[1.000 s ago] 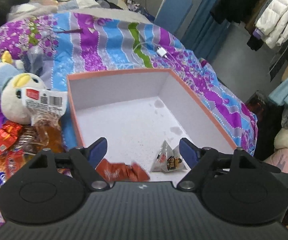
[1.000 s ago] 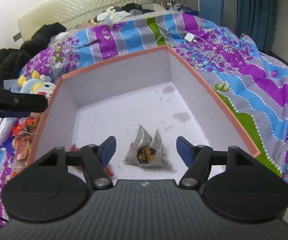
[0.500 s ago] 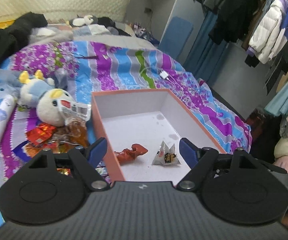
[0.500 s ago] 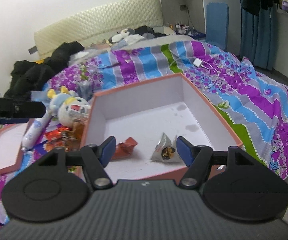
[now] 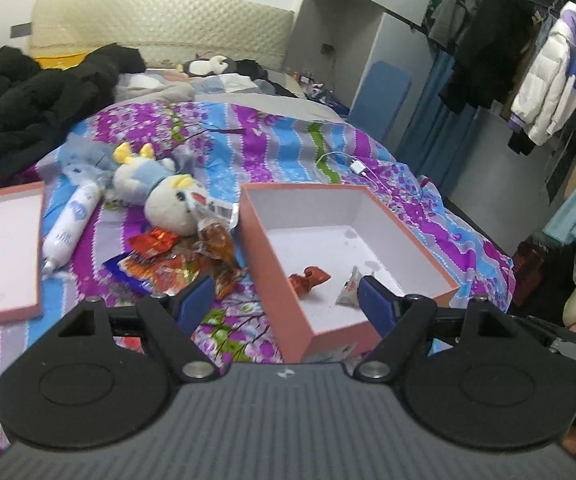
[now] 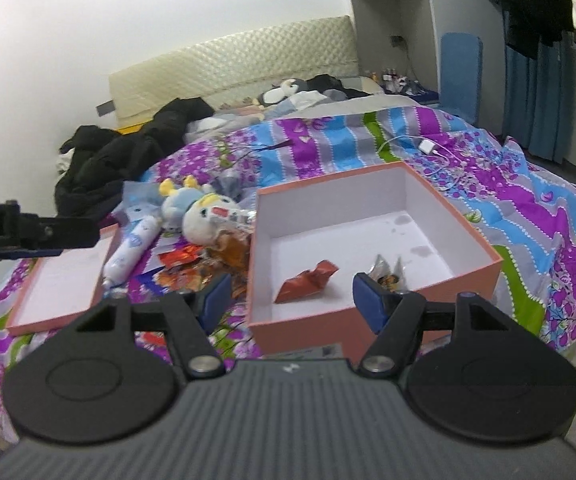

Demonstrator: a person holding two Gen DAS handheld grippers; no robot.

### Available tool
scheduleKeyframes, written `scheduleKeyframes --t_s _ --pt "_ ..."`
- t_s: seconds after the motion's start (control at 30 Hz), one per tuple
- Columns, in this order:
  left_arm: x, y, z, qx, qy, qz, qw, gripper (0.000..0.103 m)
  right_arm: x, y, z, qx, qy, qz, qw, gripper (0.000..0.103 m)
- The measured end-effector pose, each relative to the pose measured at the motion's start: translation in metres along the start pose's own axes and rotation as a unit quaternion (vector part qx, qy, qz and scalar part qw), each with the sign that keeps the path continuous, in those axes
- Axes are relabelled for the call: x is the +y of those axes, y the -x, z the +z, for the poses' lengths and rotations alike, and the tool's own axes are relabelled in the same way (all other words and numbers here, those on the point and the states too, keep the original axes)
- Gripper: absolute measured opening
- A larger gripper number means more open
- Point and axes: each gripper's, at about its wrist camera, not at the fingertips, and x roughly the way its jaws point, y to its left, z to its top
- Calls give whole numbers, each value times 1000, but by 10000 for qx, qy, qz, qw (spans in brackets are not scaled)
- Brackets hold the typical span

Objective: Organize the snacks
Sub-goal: 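Open both tools to drop the snacks into the pink box, then move both tools back toward the snack pile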

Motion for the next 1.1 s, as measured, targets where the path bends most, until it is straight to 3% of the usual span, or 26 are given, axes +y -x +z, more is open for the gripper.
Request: scheduleKeyframes --t_s 0.27,0.63,1.1 --pt "12 34 -35 -25 107 155 9998 82 28 20 -22 -37 277 268 9993 69" --pt "29 53 -67 -16 384 443 9983 82 47 32 -48 2 472 523 9975 69" --pt "59 39 -76 173 780 529 9954 82 63 17 -59 243 691 639 9953 69"
